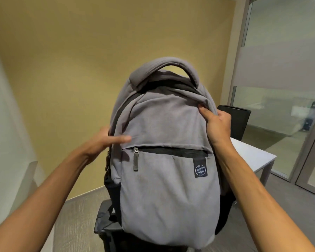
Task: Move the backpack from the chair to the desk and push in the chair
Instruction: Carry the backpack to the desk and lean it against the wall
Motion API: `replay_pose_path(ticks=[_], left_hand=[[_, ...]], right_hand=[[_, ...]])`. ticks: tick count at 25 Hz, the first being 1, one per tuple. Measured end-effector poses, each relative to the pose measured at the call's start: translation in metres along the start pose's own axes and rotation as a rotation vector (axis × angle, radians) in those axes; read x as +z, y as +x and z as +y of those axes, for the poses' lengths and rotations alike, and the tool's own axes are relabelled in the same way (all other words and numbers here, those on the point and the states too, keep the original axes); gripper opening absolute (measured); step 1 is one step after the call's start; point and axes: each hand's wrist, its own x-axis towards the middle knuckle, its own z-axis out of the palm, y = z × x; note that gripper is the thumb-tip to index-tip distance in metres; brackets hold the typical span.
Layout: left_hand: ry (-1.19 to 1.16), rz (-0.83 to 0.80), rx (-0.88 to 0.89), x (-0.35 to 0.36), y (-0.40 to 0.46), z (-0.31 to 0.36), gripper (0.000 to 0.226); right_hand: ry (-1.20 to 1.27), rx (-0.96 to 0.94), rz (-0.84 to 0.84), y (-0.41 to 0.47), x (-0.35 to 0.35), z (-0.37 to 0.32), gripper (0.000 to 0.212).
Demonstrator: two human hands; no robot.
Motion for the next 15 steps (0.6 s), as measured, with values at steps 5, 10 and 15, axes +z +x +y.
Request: replay_pose_path(ticks=[5, 10, 15], left_hand=[[-0.082, 0.505, 0.161, 0.039, 0.023, -0.04, 0.016], [-0.135, 0.737, 0.225, 0.048, 0.06, -0.027, 0.034], [-0.174, 0.882, 0.211, 0.043, 0.088, -0.03, 0.044]], right_hand=[[-0.048, 0.073, -0.039, 0.022, 0.011, 0.011, 0.028], [-0.038, 0.104, -0.131, 0.061, 0.006, 0.017, 0.022], [-0.107, -0.026, -0.445, 0.074, -0.023, 0.064, 0.062]])
